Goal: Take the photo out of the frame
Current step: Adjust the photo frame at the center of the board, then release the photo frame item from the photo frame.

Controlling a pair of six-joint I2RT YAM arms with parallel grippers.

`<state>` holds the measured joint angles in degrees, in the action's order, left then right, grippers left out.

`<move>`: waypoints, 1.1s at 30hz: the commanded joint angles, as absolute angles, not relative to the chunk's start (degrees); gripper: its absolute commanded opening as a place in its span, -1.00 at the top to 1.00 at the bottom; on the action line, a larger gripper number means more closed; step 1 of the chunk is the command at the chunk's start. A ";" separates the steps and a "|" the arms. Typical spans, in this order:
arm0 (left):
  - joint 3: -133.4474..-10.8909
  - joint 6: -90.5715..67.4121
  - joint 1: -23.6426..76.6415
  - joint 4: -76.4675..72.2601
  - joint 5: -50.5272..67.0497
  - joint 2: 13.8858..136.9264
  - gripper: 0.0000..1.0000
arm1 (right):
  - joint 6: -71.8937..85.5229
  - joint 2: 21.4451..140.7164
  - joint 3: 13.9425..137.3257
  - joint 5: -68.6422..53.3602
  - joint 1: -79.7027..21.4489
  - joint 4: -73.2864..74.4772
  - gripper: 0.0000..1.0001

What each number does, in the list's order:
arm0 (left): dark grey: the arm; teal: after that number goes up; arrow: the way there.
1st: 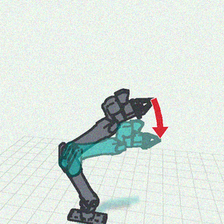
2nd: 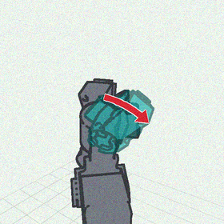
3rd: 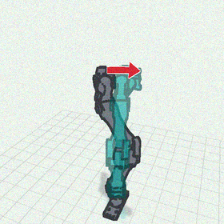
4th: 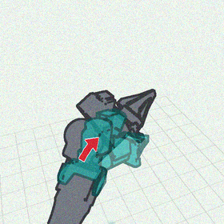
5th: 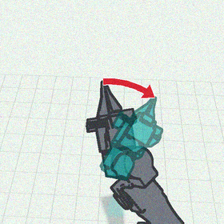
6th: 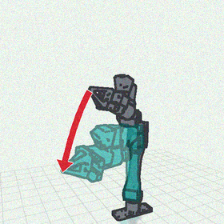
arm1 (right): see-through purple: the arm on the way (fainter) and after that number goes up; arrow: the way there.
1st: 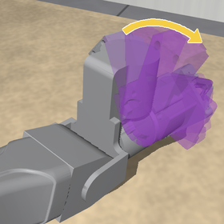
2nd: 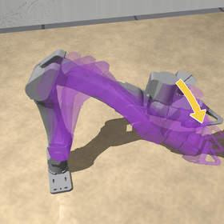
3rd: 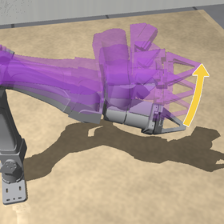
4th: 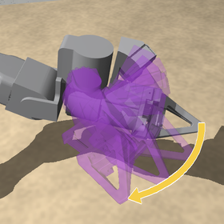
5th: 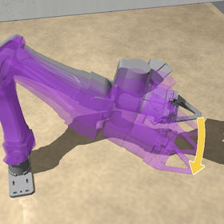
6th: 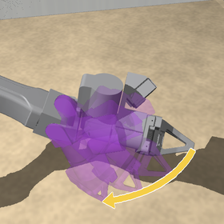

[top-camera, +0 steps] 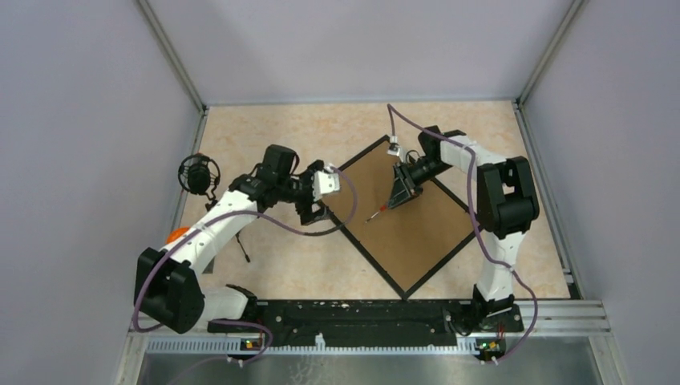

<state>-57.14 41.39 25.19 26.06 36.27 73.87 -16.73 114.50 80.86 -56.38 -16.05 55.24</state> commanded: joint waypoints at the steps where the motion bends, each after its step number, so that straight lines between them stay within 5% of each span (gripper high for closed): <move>1: -57.03 75.84 25.04 44.37 40.73 75.72 -0.89 | -21.08 113.84 86.74 -56.98 -15.50 61.13 1.00; 11: -63.67 82.52 32.01 39.70 46.59 87.82 -0.68 | -20.64 111.80 88.51 -50.47 -15.64 66.04 1.00; 25: -61.01 88.74 34.64 34.46 45.28 97.16 0.09 | -9.02 109.16 80.81 -49.22 -23.80 52.30 1.00; 33: -57.72 88.75 36.36 32.76 44.95 97.13 0.18 | -8.10 106.40 73.80 -48.32 -24.61 48.09 1.00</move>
<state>-59.61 87.22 35.40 34.63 44.07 98.00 -8.84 111.13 76.14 -49.23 -24.27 50.92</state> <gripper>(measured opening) 0.410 0.219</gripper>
